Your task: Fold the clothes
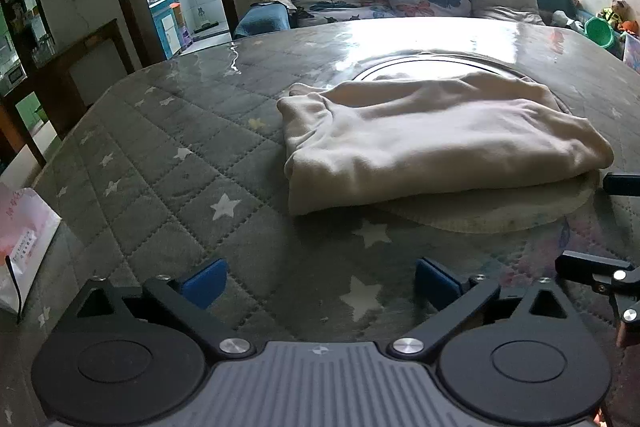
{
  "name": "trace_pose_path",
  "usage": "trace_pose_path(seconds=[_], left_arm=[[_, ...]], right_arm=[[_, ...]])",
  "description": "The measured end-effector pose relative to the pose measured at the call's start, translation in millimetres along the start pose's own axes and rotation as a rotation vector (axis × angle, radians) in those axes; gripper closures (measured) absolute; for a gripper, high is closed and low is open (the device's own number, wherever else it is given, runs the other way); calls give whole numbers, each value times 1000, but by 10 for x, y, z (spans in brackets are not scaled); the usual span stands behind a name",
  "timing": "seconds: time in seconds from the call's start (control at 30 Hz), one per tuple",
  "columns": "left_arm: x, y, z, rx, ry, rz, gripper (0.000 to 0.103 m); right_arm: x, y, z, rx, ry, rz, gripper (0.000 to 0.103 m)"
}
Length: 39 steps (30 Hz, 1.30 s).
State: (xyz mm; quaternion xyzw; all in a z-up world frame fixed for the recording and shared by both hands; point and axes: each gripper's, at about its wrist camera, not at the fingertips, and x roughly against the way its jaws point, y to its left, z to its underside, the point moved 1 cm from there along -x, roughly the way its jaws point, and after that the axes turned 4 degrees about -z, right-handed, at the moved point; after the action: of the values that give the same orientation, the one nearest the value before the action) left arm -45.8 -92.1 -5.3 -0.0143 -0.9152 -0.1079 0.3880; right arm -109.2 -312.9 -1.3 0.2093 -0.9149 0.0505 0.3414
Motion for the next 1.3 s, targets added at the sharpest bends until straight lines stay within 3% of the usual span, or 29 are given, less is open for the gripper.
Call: trace_pose_path(seconds=[0.47,1.3], left_arm=[[-76,116,21,94,35,65,0],[-88,120,50,114,27,66,0]], right_arm=[[8,-9,2,2,1,0,0],[-4,-19,9,-1,2,-3,0]])
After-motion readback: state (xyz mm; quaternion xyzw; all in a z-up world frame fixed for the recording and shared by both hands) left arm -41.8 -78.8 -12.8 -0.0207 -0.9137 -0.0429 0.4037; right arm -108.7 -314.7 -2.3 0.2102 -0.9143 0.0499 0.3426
